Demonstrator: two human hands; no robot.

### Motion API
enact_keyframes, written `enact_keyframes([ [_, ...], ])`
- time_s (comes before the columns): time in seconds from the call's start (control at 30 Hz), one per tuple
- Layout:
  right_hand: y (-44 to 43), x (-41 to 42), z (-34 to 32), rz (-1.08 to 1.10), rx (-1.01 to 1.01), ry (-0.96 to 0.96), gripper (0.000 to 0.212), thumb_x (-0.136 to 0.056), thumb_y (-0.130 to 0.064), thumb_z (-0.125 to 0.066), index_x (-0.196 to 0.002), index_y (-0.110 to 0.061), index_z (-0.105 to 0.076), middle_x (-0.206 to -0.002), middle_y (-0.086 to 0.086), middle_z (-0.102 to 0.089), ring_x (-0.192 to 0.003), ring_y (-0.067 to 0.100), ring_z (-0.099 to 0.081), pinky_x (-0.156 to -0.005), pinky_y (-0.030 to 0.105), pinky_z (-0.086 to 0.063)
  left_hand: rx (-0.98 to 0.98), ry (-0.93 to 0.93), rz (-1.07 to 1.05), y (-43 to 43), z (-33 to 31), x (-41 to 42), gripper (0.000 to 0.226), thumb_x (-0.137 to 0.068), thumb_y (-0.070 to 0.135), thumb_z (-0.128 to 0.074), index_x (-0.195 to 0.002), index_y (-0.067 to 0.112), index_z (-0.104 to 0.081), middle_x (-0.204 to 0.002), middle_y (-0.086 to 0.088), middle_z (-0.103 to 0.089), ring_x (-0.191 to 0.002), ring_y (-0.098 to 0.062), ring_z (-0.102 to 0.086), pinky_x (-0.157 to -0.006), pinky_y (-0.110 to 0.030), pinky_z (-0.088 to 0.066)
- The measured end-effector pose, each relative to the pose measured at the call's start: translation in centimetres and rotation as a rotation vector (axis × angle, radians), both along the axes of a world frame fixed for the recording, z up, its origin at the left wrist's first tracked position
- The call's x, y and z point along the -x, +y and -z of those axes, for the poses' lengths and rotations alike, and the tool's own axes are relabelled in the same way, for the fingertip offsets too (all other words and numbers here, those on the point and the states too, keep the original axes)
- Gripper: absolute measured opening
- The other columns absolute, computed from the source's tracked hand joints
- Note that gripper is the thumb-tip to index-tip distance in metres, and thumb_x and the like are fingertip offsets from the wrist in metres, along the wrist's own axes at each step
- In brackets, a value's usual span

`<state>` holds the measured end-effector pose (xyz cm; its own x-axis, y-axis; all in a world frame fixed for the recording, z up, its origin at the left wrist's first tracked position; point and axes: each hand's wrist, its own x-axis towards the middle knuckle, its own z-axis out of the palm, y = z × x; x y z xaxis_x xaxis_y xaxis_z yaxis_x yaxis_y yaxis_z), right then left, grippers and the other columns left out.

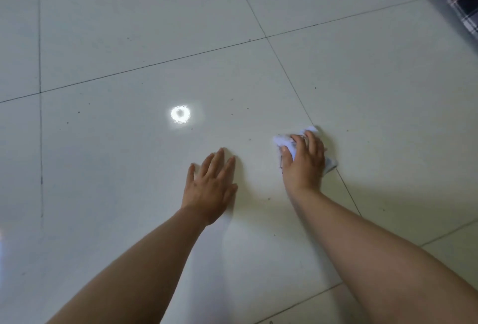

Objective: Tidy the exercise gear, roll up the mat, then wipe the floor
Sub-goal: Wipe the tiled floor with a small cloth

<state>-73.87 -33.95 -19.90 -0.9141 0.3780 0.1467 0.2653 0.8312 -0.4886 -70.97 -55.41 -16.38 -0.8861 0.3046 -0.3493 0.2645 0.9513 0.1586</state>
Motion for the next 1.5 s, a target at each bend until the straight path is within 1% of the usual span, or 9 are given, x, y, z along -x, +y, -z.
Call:
enact_keyframes([
  [0.1, -2.2, 1.4, 0.1, -0.088, -0.007, 0.042, 0.026, -0.084, -0.026, -0.059, -0.105, -0.011, -0.061, -0.133, 0.01, -0.049, -0.121, 0.034, -0.045, -0.096, 0.044, -0.037, 0.043, 0.02, -0.041, -2.9, 0.1, 0.1, 0.062, -0.088, 0.054, -0.006, -0.147, 0.037, 0.003, -0.158, 0.0, 0.008, -0.145, -0.022, 0.003, -0.113, -0.05, -0.01],
  [0.37, -10.9, 1.2, 0.2, -0.466, 0.017, 0.05, 0.025, -0.082, -0.032, -0.058, -0.102, -0.017, -0.063, -0.127, 0.006, -0.053, -0.115, 0.028, -0.048, -0.088, 0.039, -0.041, 0.055, 0.0, -0.236, -8.0, -0.1, 0.2, 0.07, -0.091, 0.057, -0.017, -0.15, 0.023, 0.002, -0.158, 0.004, 0.01, -0.145, -0.018, 0.005, -0.115, -0.05, -0.009],
  [0.53, -9.3, 0.1, -0.5, -0.807, 0.012, 0.036, 0.02, -0.083, -0.027, -0.061, -0.1, -0.016, -0.064, -0.122, 0.006, -0.054, -0.114, 0.02, -0.045, -0.09, 0.035, -0.039, 0.058, -0.017, -0.209, -8.3, -0.4, 0.5, 0.068, -0.094, 0.054, -0.022, -0.149, 0.022, 0.002, -0.158, 0.002, 0.009, -0.145, -0.02, 0.003, -0.114, -0.049, -0.01],
  [0.7, -7.9, 4.3, -0.5, -0.517, 0.029, -0.02, 0.034, -0.083, -0.036, -0.054, -0.107, -0.015, -0.065, -0.129, 0.007, -0.052, -0.12, 0.026, -0.046, -0.097, 0.039, -0.041, 0.03, -0.047, -0.165, -9.5, -1.2, 0.8, 0.063, -0.096, 0.049, -0.026, -0.149, 0.026, -0.002, -0.158, 0.004, 0.006, -0.145, -0.018, 0.003, -0.115, -0.048, -0.014],
  [0.8, -10.3, 5.4, -0.4, -0.431, 0.06, -0.089, 0.031, -0.085, -0.025, -0.06, -0.113, -0.012, -0.063, -0.136, 0.008, -0.047, -0.128, 0.03, -0.04, -0.1, 0.044, -0.037, 0.029, -0.051, -0.197, -11.6, -1.5, -0.2, 0.058, -0.097, 0.047, -0.029, -0.148, 0.03, -0.006, -0.158, 0.004, 0.004, -0.145, -0.021, 0.001, -0.113, -0.047, -0.019],
  [1.0, -17.5, -0.1, -0.8, -0.669, 0.071, -0.067, 0.038, -0.083, -0.039, -0.046, -0.106, -0.015, -0.065, -0.128, 0.011, -0.054, -0.118, 0.036, -0.05, -0.096, 0.044, -0.042, -0.011, -0.036, -0.305, -15.7, -1.2, -3.0, 0.057, -0.097, 0.044, -0.03, -0.148, 0.031, -0.009, -0.158, 0.002, 0.001, -0.146, -0.019, -0.001, -0.114, -0.043, -0.018],
  [1.13, -16.5, -5.9, -1.3, -0.752, 0.005, -0.026, 0.029, -0.086, -0.039, -0.048, -0.106, -0.022, -0.06, -0.128, 0.003, -0.052, -0.12, 0.028, -0.047, -0.094, 0.035, -0.036, -0.023, -0.017, -0.358, -16.1, -0.5, -5.8, 0.068, -0.084, 0.055, -0.004, -0.149, 0.033, -0.004, -0.159, 0.001, 0.002, -0.146, -0.02, 0.002, -0.116, -0.041, -0.01],
  [1.27, -13.3, -8.3, -1.2, -0.754, -0.017, -0.011, 0.029, -0.089, -0.041, -0.047, -0.107, -0.023, -0.059, -0.127, -0.003, -0.043, -0.121, 0.023, -0.043, -0.095, 0.03, -0.031, -0.025, -0.013, -0.367, -15.8, -0.2, -6.0, 0.057, -0.097, 0.043, -0.02, -0.149, 0.032, 0.001, -0.159, -0.001, 0.005, -0.145, -0.022, 0.005, -0.117, -0.042, -0.007],
  [1.5, -15.9, -4.0, -0.5, -0.38, 0.044, -0.049, 0.037, -0.083, -0.038, -0.05, -0.11, -0.017, -0.063, -0.13, 0.009, -0.049, -0.121, 0.029, -0.042, -0.1, 0.044, -0.039, -0.001, -0.096, -0.257, -17.1, -1.5, -5.6, 0.062, -0.098, 0.043, -0.03, -0.149, 0.028, 0.003, -0.158, -0.001, 0.012, -0.145, -0.021, 0.009, -0.117, -0.041, -0.009],
])
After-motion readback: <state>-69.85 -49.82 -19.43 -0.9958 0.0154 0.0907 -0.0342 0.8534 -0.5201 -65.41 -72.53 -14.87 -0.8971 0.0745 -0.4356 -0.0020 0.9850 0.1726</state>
